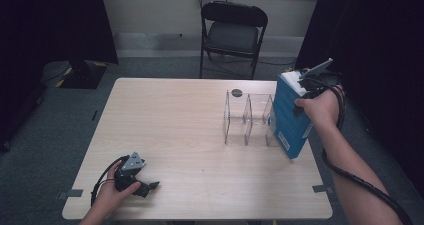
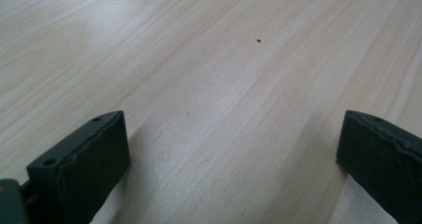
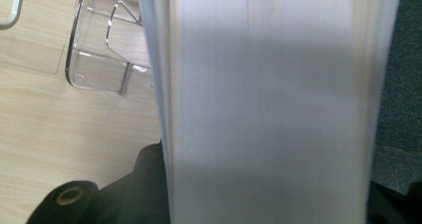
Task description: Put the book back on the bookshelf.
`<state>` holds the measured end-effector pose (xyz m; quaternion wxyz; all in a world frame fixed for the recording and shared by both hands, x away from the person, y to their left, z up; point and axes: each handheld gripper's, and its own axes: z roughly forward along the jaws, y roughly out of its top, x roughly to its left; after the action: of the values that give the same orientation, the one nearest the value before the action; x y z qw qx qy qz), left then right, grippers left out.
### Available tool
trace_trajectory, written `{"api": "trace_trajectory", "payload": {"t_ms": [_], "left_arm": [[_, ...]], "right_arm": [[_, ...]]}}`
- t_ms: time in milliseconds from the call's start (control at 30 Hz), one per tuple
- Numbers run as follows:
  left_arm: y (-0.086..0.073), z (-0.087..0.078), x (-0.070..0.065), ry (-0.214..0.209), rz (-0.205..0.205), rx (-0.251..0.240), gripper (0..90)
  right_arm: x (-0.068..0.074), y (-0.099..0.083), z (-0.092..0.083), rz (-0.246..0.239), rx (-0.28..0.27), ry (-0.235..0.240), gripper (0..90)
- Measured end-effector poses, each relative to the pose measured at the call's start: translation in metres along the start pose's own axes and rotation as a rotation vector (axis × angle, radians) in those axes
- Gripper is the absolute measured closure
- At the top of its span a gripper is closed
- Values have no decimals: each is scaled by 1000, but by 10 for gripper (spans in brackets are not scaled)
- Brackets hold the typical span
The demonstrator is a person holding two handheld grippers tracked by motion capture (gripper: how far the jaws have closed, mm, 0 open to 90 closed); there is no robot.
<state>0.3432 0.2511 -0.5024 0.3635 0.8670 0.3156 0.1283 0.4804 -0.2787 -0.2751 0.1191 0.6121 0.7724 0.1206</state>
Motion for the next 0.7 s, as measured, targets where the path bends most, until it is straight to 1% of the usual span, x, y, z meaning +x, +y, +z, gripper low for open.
{"api": "trace_trajectory", "payload": {"t_ms": [167, 400, 533, 700], "left_arm": [[0, 0, 0, 0, 0, 0, 0], [0, 0, 0, 0, -1, 1, 0], [0, 0, 0, 0, -1, 1, 0], [0, 0, 0, 0, 0, 0, 0]], "right_arm": [[-1, 4, 2, 9, -4, 6, 617], [0, 9, 4, 15, -17, -3, 617], [0, 11, 7, 25, -26, 4, 617], [-1, 13, 9, 36, -40, -4, 616]]}}
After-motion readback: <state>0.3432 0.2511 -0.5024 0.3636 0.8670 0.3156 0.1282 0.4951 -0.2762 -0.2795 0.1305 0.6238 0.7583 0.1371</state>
